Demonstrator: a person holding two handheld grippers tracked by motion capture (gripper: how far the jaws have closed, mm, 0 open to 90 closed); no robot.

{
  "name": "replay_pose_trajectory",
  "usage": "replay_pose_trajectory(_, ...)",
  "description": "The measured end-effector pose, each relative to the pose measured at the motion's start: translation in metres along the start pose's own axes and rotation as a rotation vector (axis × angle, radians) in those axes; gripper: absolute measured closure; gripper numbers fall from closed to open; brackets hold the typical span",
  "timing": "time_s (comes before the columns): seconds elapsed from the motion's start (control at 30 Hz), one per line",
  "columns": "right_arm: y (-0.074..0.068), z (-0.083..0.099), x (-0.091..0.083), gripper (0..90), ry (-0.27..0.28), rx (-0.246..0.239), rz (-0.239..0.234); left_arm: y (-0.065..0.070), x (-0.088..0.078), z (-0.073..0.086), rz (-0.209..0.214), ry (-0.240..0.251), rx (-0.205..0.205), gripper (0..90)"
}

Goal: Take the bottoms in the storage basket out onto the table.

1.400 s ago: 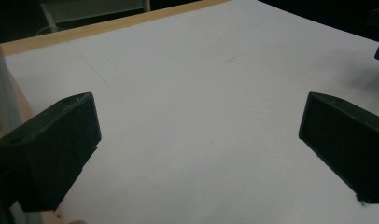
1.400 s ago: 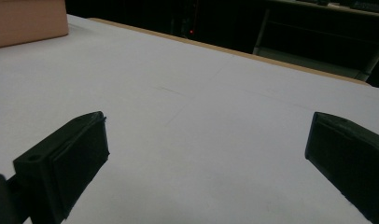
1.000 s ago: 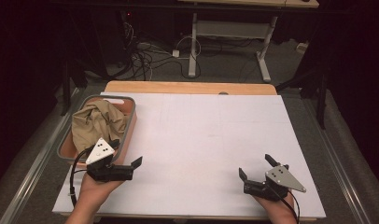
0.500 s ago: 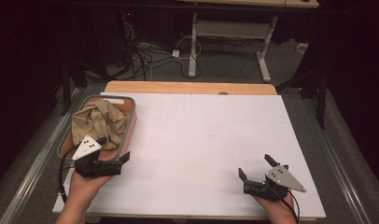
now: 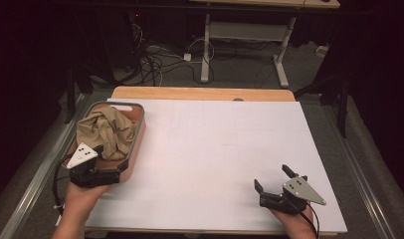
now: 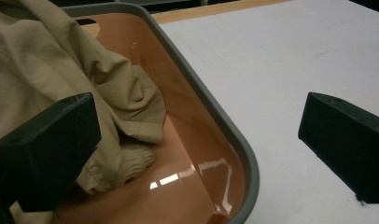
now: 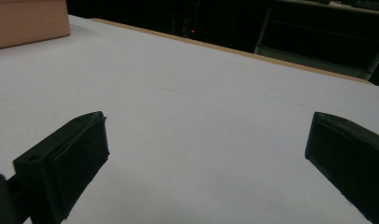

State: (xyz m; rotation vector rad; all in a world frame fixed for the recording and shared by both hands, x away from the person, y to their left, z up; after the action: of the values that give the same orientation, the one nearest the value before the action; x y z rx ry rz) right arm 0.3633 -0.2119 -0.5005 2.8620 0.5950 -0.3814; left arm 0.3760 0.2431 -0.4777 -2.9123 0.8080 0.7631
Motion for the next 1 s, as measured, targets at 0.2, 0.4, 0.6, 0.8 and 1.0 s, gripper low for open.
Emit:
replay_pose_trajectory(0.2,0.0,0.001,0.0,0.6,-0.003,0.0,-0.001,-0.013,-0.005,0.003,-0.013,0.001,-0.021,0.0)
replay_pose_trajectory(0.4,0.0,0.001,0.0,0.6,-0.005,-0.001,0.0,-0.027,-0.011,0.005,-0.038,0.006,-0.044,0.0)
replay_pose_trajectory(0.6,0.0,0.001,0.001,0.6,-0.006,0.001,-0.002,-0.04,-0.018,0.007,-0.068,0.008,-0.053,0.0)
replay_pose_trajectory(0.8,0.0,0.001,0.001,0.6,-0.006,0.002,-0.002,-0.052,-0.025,0.009,-0.09,0.009,-0.062,0.0)
replay_pose_trajectory(1.0,0.0,0.002,0.001,0.6,-0.007,0.0,-0.004,-0.058,-0.027,0.012,-0.098,0.007,-0.078,0.0)
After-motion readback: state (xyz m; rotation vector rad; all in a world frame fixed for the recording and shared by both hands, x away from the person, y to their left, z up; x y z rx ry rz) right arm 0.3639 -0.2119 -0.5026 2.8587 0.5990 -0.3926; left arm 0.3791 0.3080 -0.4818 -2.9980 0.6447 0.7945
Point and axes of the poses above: each handheld gripper's, and its own axes: x roughly forward along the jaws, z roughly out of its underside, y roughly to its right, the point moved 10 cm from there along x, roughly forward along the jaws, and after that the axes turned 2 degrees about z, right-handed, at the moved point
